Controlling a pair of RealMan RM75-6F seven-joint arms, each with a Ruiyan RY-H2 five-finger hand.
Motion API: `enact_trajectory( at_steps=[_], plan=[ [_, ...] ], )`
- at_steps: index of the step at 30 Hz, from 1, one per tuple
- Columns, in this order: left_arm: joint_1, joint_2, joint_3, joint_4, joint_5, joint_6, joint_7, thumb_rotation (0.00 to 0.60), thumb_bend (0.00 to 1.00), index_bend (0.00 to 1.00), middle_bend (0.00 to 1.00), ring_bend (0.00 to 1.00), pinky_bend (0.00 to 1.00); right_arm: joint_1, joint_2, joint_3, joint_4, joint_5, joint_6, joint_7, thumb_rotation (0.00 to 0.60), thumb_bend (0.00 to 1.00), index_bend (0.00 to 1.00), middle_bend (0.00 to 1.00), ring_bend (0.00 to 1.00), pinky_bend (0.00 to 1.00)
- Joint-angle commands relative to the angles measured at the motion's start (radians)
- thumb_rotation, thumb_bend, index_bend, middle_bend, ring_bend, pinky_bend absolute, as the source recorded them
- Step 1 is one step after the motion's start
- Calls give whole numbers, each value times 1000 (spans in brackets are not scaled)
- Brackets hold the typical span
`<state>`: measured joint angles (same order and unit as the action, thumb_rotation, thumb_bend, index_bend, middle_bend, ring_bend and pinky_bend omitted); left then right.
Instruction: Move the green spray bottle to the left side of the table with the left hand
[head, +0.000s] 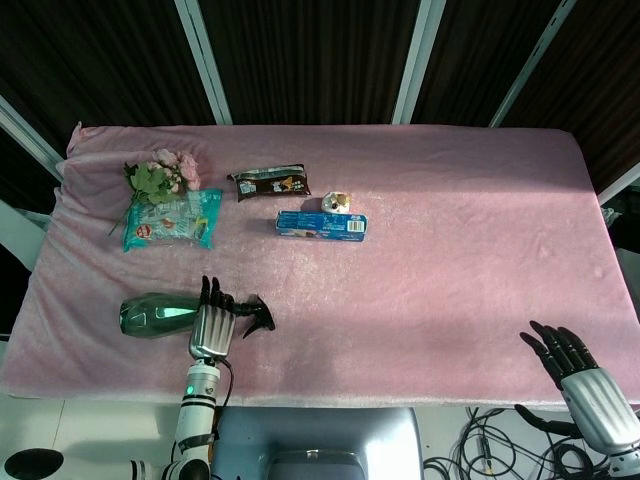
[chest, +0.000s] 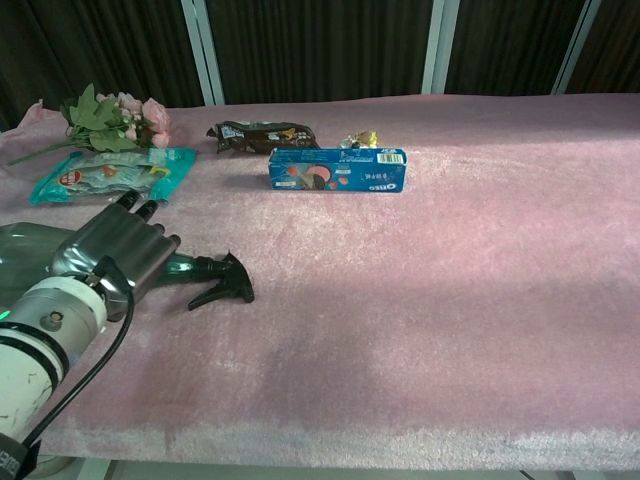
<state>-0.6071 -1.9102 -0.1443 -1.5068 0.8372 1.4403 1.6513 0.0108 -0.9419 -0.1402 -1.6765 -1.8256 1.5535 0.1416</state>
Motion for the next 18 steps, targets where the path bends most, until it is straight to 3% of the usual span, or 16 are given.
enact_trajectory(
  at_steps=[1, 6, 11, 15, 18],
  plan=[
    [-11, 2, 10, 13, 4, -5, -4, 600, 333, 380, 369, 104, 0, 0, 1, -1, -1, 0, 0, 1, 600, 335, 0, 0, 0, 0],
    [-24, 21, 49, 41, 79, -21, -69, 600, 381, 580, 614, 264, 0, -1, 1, -1, -2, 2, -1, -1, 600, 335, 0, 0, 0, 0],
    [-35, 89, 95, 48, 239, -33, -217, 600, 519, 717, 766, 395, 6, -2, 0, 0, -1, 2, 0, -6, 600, 335, 0, 0, 0, 0],
    [-28, 205, 127, 25, 433, -9, -475, 600, 565, 756, 811, 438, 37, -6, 0, 0, 3, 1, 9, -2, 600, 335, 0, 0, 0, 0],
    [-8, 286, 113, 16, 584, 76, -774, 600, 555, 759, 817, 449, 60, -8, -2, 0, 2, 1, 11, -5, 600, 335, 0, 0, 0, 0]
  ],
)
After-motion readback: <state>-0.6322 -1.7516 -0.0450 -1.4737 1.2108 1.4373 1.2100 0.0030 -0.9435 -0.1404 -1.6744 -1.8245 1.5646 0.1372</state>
